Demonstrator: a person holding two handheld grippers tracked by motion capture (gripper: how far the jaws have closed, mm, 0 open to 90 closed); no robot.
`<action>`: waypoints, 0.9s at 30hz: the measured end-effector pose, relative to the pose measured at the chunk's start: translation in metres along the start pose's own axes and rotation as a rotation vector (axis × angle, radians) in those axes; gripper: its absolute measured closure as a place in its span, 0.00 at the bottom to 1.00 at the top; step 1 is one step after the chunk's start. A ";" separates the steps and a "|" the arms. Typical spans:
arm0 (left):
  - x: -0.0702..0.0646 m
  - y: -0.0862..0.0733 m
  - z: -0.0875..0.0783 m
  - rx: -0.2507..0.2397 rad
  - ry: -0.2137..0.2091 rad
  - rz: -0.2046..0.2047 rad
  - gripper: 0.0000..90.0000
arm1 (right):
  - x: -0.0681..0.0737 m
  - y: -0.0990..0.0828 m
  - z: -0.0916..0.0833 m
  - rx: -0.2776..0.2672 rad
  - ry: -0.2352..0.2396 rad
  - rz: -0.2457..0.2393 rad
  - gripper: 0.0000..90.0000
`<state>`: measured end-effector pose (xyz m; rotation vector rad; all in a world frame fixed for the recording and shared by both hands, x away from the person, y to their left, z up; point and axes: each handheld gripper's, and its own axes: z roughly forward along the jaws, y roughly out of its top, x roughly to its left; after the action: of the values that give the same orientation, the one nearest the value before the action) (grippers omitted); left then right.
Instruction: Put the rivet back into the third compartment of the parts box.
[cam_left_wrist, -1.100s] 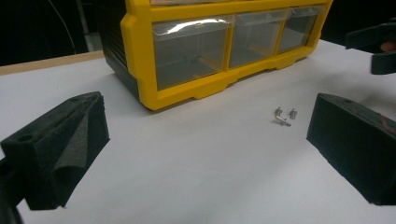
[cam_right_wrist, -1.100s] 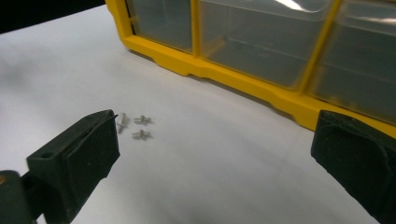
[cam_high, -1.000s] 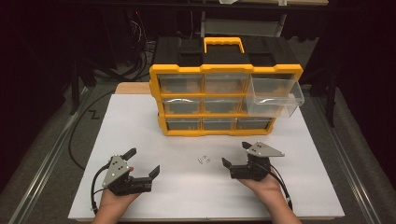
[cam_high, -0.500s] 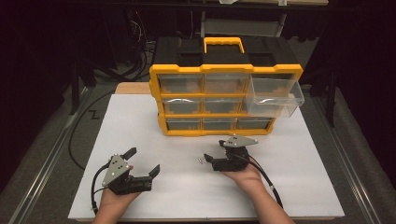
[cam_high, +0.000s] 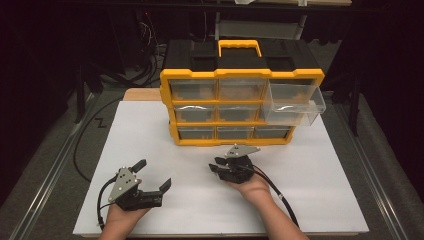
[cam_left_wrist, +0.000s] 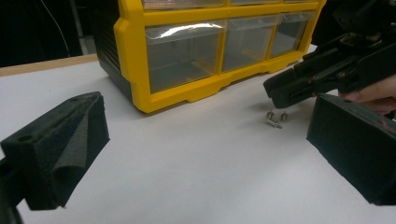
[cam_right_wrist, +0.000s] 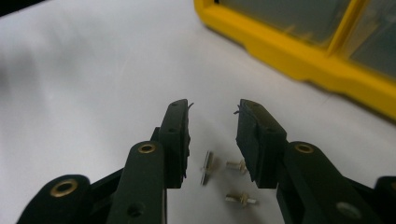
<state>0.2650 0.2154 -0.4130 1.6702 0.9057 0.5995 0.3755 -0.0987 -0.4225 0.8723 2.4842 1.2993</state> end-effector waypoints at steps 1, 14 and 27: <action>0.000 0.000 0.000 0.000 0.000 0.000 0.00 | 0.000 0.000 0.000 0.000 0.000 0.000 0.72; -0.004 0.001 -0.002 -0.020 -0.013 0.019 0.00 | 0.002 -0.009 0.010 0.138 0.016 -0.027 0.85; -0.003 0.002 -0.001 -0.023 -0.020 0.007 0.00 | 0.012 -0.008 0.012 0.164 -0.038 -0.121 0.94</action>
<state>0.2629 0.2137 -0.4107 1.6559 0.8763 0.5951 0.3678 -0.0874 -0.4352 0.7588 2.5969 1.0432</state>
